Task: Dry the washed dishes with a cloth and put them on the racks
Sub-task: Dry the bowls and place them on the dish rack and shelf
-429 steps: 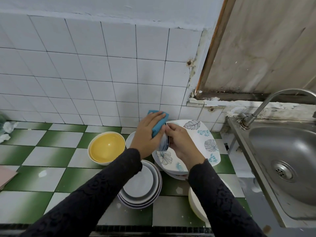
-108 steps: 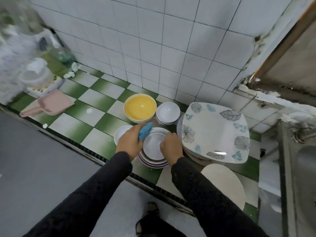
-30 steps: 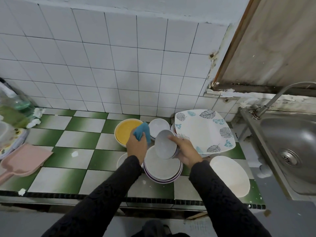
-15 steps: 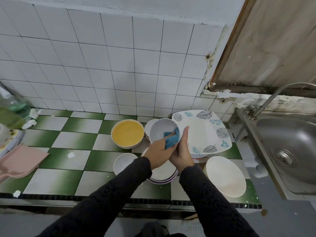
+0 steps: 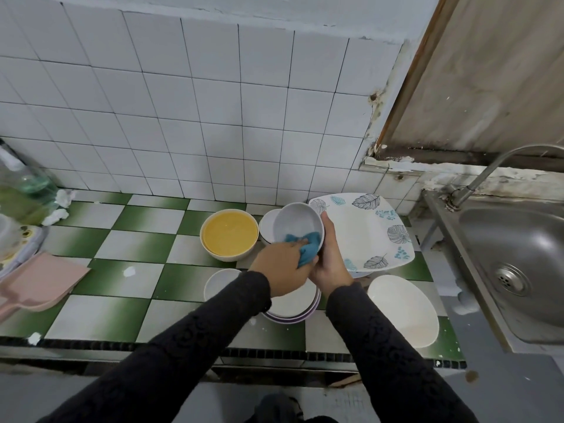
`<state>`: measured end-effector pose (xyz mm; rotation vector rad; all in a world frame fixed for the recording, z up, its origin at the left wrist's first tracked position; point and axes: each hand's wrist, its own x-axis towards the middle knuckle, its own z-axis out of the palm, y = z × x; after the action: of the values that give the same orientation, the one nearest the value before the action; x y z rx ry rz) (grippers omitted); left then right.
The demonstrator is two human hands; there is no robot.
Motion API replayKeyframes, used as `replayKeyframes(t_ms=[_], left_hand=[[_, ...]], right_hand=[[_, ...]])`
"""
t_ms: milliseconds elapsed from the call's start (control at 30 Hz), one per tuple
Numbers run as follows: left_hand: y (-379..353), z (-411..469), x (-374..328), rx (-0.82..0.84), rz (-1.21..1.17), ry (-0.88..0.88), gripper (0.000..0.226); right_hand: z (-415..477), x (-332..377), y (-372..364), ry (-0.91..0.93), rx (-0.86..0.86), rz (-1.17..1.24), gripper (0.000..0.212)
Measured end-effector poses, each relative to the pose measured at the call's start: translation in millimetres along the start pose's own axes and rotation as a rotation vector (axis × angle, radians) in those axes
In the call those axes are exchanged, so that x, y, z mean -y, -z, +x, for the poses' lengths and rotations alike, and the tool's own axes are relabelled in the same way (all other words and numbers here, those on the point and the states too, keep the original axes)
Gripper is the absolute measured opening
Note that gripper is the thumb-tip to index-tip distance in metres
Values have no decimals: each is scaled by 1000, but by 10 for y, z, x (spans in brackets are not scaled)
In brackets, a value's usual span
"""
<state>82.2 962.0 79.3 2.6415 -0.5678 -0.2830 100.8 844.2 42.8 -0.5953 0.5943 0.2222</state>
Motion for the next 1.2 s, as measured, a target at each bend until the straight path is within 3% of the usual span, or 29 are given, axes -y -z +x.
replayKeyframes(t_ms=[67,133,200,233,367,433,500,567,633,733,833,967,1100,1200], left_hand=[[22,-64,-161,4,-343,111,30],[94,-76,-344,-47,-864,223,17],[196,-79,-494,-103,-1484,317,11],[229,-51,-508,-146,-1685,351,13],[287,27,-297,-331,-1898,358,29],[322,39,-150,-503,-1750,382,32],[292,22,-47,-695,-1455,361,32],[212,-10,20,-806,-1138,233,36],[52,-16,164,-730,-791,-7,54],[-134,86,432,-539,-32,-314,69],[-126,85,456,-282,302,-379,70],[-103,44,465,-129,323,-204,70],[-63,-64,127,-76,-25,-50,35],[39,-100,-88,-87,-442,66,19]], right_hand=[[-24,-33,3,105,-60,-30,59],[-73,-39,-33,129,-59,17,42],[-135,-15,-85,49,-2,98,46],[-153,-25,-106,11,48,114,53],[-165,9,-96,-55,207,123,69],[-176,26,-72,-87,236,180,75],[-132,12,-19,-97,222,228,81],[-131,-43,-27,-132,223,225,91],[-134,-111,-48,-153,252,198,94],[-187,-158,-78,-159,248,114,76],[-171,-166,-47,-145,199,41,67],[-178,-96,-31,-114,175,-38,63],[-71,-30,-3,-22,90,-49,76],[-146,9,-71,55,34,-45,55]])
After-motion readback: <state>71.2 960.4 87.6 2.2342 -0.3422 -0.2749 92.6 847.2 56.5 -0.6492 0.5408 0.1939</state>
